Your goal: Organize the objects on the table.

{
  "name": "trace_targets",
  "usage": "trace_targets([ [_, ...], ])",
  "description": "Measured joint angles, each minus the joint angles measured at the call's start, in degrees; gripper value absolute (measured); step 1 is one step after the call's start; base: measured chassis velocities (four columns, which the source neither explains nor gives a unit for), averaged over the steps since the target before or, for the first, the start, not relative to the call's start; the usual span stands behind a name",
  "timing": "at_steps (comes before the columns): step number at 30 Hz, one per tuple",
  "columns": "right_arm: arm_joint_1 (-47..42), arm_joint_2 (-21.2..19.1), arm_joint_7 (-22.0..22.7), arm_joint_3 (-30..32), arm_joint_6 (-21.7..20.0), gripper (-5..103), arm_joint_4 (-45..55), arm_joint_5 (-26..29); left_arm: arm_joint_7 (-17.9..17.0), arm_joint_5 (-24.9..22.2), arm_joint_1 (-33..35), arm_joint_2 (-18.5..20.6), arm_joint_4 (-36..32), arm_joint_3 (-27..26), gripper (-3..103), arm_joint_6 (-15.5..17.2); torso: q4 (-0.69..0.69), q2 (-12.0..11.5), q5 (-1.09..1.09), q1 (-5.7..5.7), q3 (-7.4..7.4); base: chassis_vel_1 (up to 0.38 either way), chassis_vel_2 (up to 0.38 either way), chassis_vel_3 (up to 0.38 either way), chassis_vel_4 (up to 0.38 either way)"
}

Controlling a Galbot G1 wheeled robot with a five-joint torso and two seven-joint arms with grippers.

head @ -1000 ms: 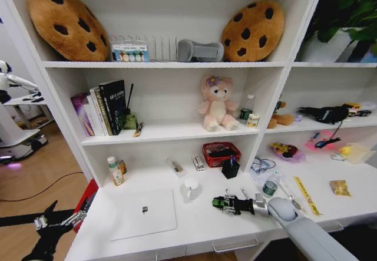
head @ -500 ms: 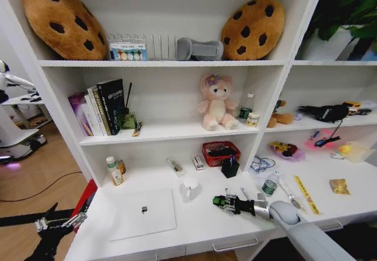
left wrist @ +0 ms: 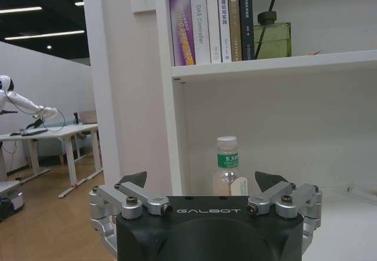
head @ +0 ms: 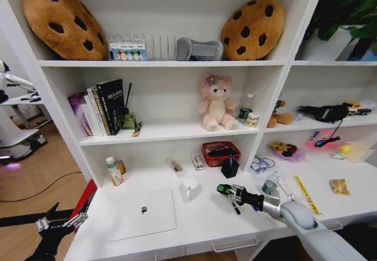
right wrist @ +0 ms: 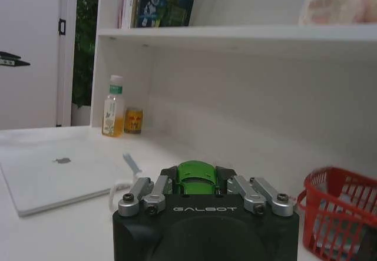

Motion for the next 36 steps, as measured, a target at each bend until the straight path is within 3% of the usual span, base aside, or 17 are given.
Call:
trace_targets([
  [5,-1.0,-1.4,1.5,3.9,0.1,35,4.2,3.3,0.0,0.1,0.2,0.0,-0.5,0.2,103,0.0,-0.01,0.0,0.02,0.0,0.0,0.0,0.0,0.0,0.0],
  [11,1.3,-3.3,4.7,8.1,-1.9,35,10.6,9.4,0.1,0.3,0.6,-0.1,-1.1,0.0,99,-0.1,0.01,0.0,0.0,0.0,0.0,0.0,0.0,0.0,0.0],
  [17,6.0,-3.9,6.4,7.7,-3.7,35,12.5,13.1,0.2,0.8,0.8,-0.5,-1.3,0.3,99,-0.2,-0.01,0.0,0.0,0.0,0.0,0.0,0.0,0.0,0.0],
  [26,24.3,-3.0,10.4,-3.2,-9.9,35,5.9,15.6,0.3,2.5,1.0,-1.1,-1.0,0.9,99,-0.3,0.01,0.0,0.01,0.0,0.01,0.0,0.0,0.0,0.0],
  [29,33.7,-1.6,13.7,-10.9,-14.3,35,3.5,17.5,0.5,3.2,1.0,-1.8,-0.5,1.1,99,-0.4,-0.01,0.0,0.01,0.0,0.01,0.0,0.0,0.0,0.0],
  [33,40.2,-0.2,16.9,-16.4,-16.9,35,2.3,18.5,0.6,3.5,0.8,-2.4,-0.2,1.1,99,-0.6,0.02,0.0,0.0,0.01,0.01,0.0,0.0,0.0,0.0],
  [35,47.1,1.8,22.1,-23.1,-21.7,35,0.2,18.5,0.6,3.7,0.6,-3.0,-0.1,1.1,99,-0.7,0.01,0.0,0.01,0.0,0.01,0.0,0.0,0.0,0.0],
  [36,47.1,1.8,22.1,-23.1,-21.7,35,0.2,18.5,0.6,3.7,0.6,-3.0,-0.1,1.1,99,-0.7,0.01,0.0,0.01,0.0,0.01,0.0,0.0,0.0,0.0],
])
